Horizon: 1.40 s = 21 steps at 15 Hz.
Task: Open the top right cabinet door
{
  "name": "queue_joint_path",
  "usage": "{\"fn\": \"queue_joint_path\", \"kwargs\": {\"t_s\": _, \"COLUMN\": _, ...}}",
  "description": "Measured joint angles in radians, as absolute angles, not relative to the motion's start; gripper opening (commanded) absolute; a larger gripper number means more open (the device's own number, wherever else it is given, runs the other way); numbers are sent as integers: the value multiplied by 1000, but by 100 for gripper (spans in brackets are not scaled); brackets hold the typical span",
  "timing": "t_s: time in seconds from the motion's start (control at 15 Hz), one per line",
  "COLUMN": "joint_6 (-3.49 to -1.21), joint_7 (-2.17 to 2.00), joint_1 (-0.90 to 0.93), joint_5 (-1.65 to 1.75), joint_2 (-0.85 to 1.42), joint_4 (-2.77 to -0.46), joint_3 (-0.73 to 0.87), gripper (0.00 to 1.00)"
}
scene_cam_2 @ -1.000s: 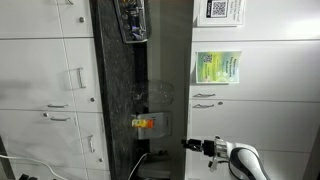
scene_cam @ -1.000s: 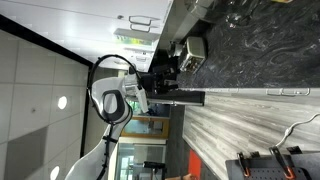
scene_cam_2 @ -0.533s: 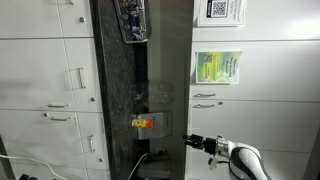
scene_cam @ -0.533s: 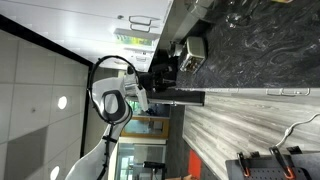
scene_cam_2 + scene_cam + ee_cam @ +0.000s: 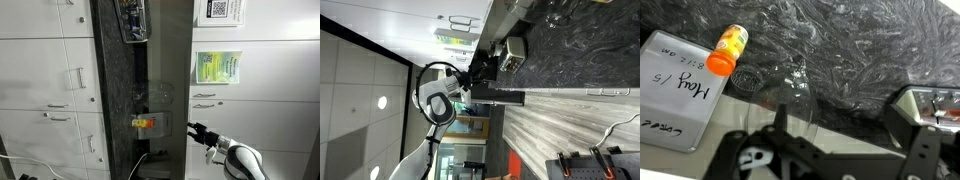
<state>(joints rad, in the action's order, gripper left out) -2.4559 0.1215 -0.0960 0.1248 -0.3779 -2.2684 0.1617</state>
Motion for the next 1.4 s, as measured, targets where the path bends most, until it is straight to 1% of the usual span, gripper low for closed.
{"fn": "queue_joint_path", "kwargs": {"t_s": 0.33, "joint_6": -2720, "joint_7": -90, "joint_1": -134, "joint_5": 143, "joint_2": -370, "joint_4": -2306, "joint_3": 93, "gripper": 100}}
{"fn": "queue_joint_path", "kwargs": {"t_s": 0.6, "joint_6": -2941, "joint_7": -302, "joint_1": -253, "joint_5": 264, "joint_2": -333, "joint_4": -2305, "joint_3": -12, "gripper": 100}}
{"fn": "queue_joint_path", "kwargs": {"t_s": 0.8, "joint_6": -3083, "joint_7": -485, "joint_1": -414, "joint_5": 416, "joint_2": -291, "joint_4": -2284, "joint_3": -123, "gripper": 100}}
{"fn": "queue_joint_path", "kwargs": {"t_s": 0.93, "joint_6": -3145, "joint_7": -612, "joint_1": -566, "joint_5": 525, "joint_2": -266, "joint_4": -2246, "joint_3": -230, "gripper": 100}}
{"fn": "queue_joint_path", "kwargs": {"t_s": 1.13, "joint_6": -3168, "joint_7": -779, "joint_1": -796, "joint_5": 646, "joint_2": -259, "joint_4": -2167, "joint_3": -412, "gripper": 100}}
{"fn": "queue_joint_path", "kwargs": {"t_s": 1.4, "joint_6": -3168, "joint_7": -957, "joint_1": -1031, "joint_5": 752, "joint_2": -266, "joint_4": -2069, "joint_3": -655, "gripper": 100}}
